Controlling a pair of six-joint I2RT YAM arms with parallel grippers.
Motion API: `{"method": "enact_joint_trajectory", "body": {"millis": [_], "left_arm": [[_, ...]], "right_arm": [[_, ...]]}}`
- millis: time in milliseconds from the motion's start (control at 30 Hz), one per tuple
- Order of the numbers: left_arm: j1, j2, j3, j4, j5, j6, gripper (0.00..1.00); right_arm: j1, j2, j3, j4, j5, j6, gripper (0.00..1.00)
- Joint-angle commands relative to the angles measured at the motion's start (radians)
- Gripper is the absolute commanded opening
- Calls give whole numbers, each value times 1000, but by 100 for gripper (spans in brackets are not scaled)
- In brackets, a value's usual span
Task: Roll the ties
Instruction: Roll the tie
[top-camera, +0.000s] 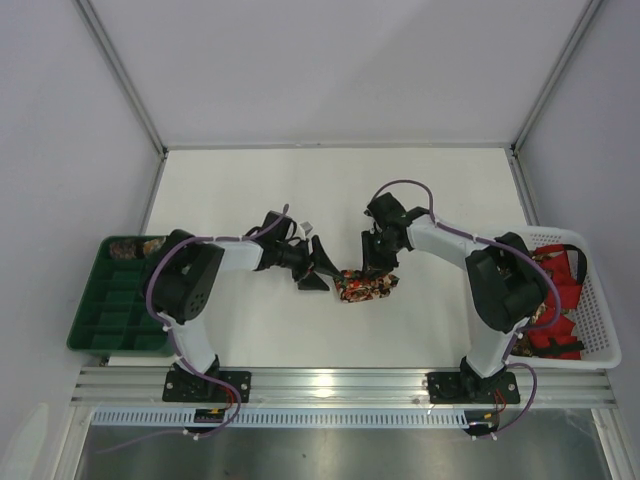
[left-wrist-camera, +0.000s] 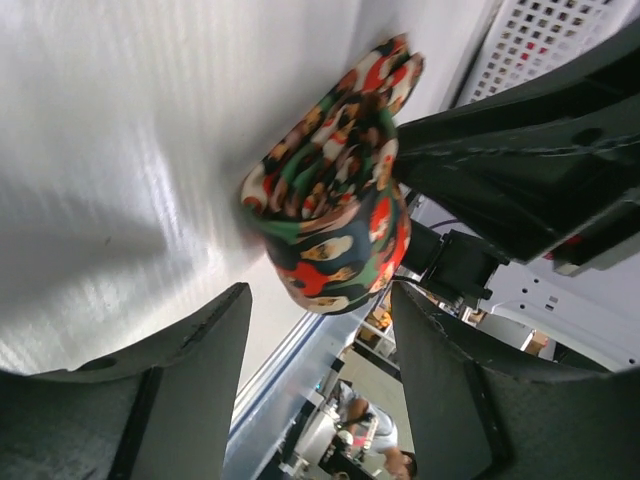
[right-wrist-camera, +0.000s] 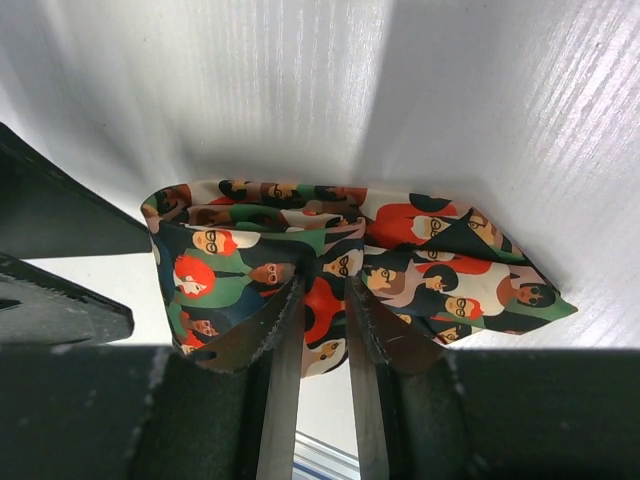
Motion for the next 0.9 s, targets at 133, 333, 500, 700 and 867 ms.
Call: {"method": "enact_joint_trajectory", "body": {"millis": [133, 333, 500, 700, 867], "left_arm": [[-18, -81, 14, -134, -50, -23, 69], [-37, -76, -43, 37, -26, -149, 76], [-83, -36, -37, 86, -29, -220, 80], [-120, -32, -72, 190, -59, -291, 84], [-149, 19, -89, 239, -46, -326, 85]], "right_arm": [[-1, -60, -21, 25, 6, 14, 28], [2, -69, -15, 33, -5, 19, 28], [5, -76, -18, 34, 0, 19, 27], [9, -88, -32, 40, 0, 23, 27], [11, -99, -46, 43, 1, 28, 26]]}}
